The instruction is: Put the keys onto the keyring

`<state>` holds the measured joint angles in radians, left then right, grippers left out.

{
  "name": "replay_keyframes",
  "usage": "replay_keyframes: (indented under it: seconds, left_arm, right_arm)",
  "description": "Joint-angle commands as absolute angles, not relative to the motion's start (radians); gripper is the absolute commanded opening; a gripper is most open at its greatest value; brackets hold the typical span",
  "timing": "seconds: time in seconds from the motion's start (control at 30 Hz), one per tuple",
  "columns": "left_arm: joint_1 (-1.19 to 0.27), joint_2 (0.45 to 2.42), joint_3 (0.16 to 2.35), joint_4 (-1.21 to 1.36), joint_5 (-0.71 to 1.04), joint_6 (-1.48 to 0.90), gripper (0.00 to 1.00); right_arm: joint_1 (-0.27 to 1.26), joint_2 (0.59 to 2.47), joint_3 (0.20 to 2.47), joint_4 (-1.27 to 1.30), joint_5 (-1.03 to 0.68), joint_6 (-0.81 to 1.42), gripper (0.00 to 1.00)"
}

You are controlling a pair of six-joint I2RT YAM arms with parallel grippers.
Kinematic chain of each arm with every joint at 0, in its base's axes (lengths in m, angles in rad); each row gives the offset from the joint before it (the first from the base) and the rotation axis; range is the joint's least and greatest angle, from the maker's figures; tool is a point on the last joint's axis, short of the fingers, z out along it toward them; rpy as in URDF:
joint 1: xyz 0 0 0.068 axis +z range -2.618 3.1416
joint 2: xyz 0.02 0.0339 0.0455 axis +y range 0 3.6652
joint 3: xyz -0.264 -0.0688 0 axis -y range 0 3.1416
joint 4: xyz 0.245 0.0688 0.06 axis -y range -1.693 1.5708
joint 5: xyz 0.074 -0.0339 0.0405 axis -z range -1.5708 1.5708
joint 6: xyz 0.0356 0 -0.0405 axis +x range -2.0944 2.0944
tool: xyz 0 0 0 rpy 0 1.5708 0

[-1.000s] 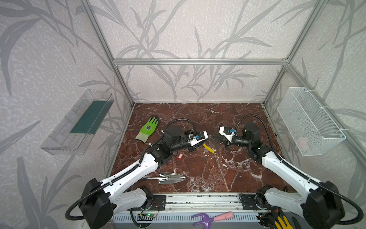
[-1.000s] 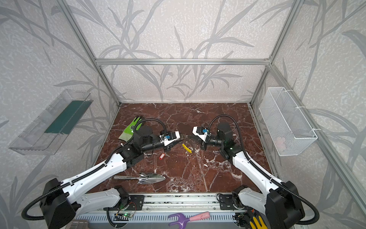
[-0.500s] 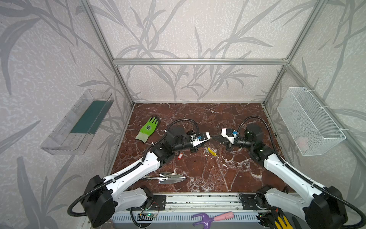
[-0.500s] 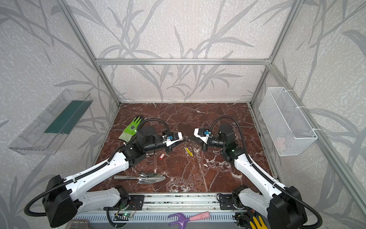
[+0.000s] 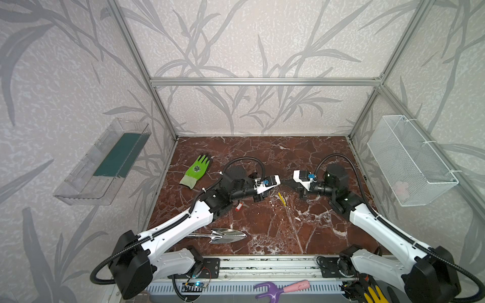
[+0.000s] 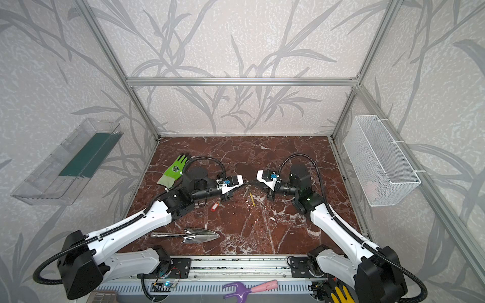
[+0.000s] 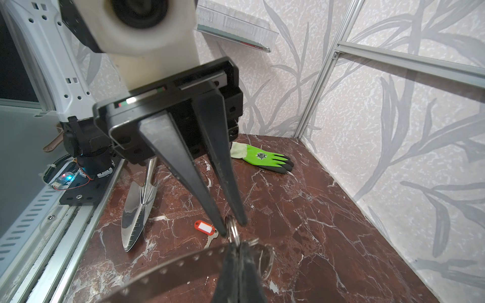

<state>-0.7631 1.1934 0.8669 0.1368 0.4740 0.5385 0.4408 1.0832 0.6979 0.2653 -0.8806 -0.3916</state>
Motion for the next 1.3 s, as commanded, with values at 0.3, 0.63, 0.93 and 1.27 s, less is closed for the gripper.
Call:
replay_keyframes:
  seconds: [0.3, 0.63, 0.93, 1.27]
  left_arm:
    - [-0.774, 1.201, 0.887, 0.237, 0.503, 0.495, 0.00]
    - [-0.767, 1.197, 0.849, 0.382, 0.551, 0.393, 0.00]
    - [-0.766, 1.190, 0.861, 0.334, 0.558, 0.433, 0.00]
    - [-0.768, 1.190, 0.900, 0.229, 0.543, 0.504, 0.00]
  right_arm:
    - [0.446, 1.032, 0.696, 0.281, -0.824, -0.398, 0.18]
    - [0.402, 0.975, 0.675, 0.272, -0.819, -0.344, 0.32]
    - [0.394, 0.933, 0.759, 0.124, -0.831, -0.420, 0.30]
    - [0.405, 0.962, 0.828, 0.055, -0.906, -0.452, 0.25]
